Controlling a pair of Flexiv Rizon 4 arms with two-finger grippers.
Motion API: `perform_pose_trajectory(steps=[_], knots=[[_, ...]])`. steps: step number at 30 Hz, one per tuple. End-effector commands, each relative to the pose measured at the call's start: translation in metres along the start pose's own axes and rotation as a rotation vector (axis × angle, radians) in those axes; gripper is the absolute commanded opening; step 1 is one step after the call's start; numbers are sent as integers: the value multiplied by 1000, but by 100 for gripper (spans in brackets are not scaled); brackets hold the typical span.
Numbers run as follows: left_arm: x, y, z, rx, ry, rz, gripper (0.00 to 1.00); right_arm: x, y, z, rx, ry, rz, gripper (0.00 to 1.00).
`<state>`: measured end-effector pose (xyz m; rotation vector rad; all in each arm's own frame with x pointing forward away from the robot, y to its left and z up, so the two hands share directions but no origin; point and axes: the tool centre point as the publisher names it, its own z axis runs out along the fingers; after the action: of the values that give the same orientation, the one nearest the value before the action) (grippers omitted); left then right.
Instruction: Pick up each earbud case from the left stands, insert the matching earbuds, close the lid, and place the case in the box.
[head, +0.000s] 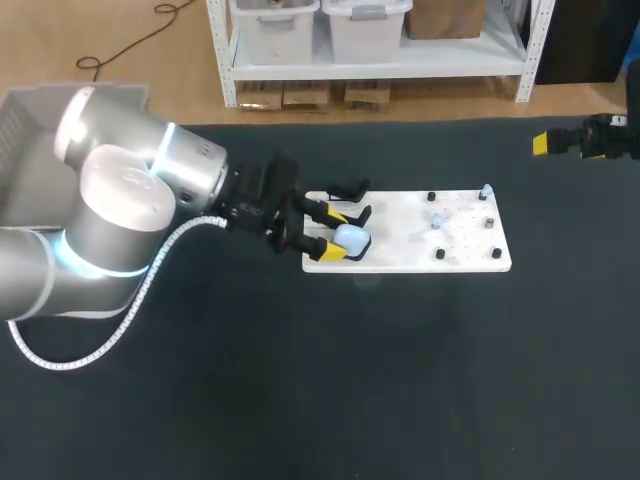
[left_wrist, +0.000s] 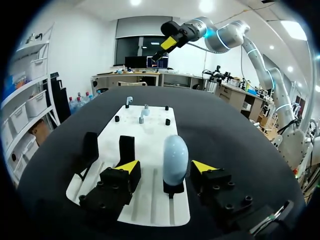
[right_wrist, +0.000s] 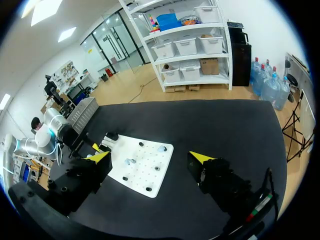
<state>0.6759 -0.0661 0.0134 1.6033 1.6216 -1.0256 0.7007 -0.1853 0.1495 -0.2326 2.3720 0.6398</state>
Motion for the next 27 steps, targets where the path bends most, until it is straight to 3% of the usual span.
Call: perform_pose_trajectory(steps=[1, 7, 11, 21, 24, 27], knots=[[1, 0, 2, 2, -2, 0, 63, 0, 0, 0, 0, 0, 0, 100], [1, -1, 2, 3, -6, -2, 60, 0, 0, 0, 0, 0, 0, 100], [0, -2, 3, 2, -8, -3, 48, 0, 0, 0, 0, 0, 0, 100], [-1, -7, 1, 9, -15, -5, 43, 0, 0, 0, 0, 0, 0, 100], [-1, -9, -1, 10, -20, -4, 20, 0, 0, 0, 0, 0, 0, 100], [-1, -12, -2, 9, -24, -2, 10, 0, 0, 0, 0, 0, 0, 100]])
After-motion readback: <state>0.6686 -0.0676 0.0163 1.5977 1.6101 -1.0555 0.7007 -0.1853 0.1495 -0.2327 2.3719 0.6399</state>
